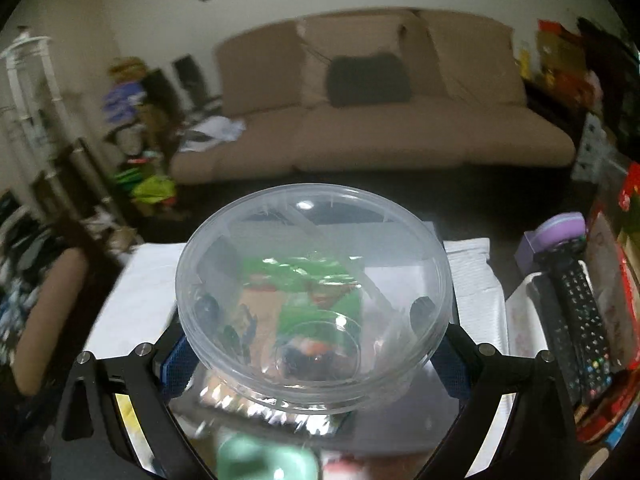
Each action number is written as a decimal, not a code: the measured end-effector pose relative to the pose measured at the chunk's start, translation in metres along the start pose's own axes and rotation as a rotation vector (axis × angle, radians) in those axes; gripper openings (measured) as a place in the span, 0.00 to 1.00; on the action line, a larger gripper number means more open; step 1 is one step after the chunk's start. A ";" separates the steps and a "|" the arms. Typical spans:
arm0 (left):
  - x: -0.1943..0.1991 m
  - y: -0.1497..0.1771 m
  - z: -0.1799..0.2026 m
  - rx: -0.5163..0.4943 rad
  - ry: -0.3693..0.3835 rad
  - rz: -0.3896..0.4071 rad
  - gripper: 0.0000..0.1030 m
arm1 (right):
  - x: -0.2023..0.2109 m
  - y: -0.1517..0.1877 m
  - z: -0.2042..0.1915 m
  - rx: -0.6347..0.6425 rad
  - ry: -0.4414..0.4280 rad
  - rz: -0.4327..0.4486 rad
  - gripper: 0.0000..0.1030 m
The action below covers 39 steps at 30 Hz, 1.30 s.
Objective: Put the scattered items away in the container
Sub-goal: 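Lift the clear tub into the black box beside the seaweed bag and release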
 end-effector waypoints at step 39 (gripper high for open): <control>-0.025 0.003 -0.003 -0.042 0.059 -0.022 1.00 | -0.121 0.003 0.041 0.131 0.374 -0.233 0.98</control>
Point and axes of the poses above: each gripper's, at about its wrist camera, not at the fingertips, and x roughly against the way its jaws point, z to its right, y to its underside, the point moved 1 cm from there along -x, roughly the way its jaws point, and after that the axes turned 11 degrees about -y, right-handed, at the moved point
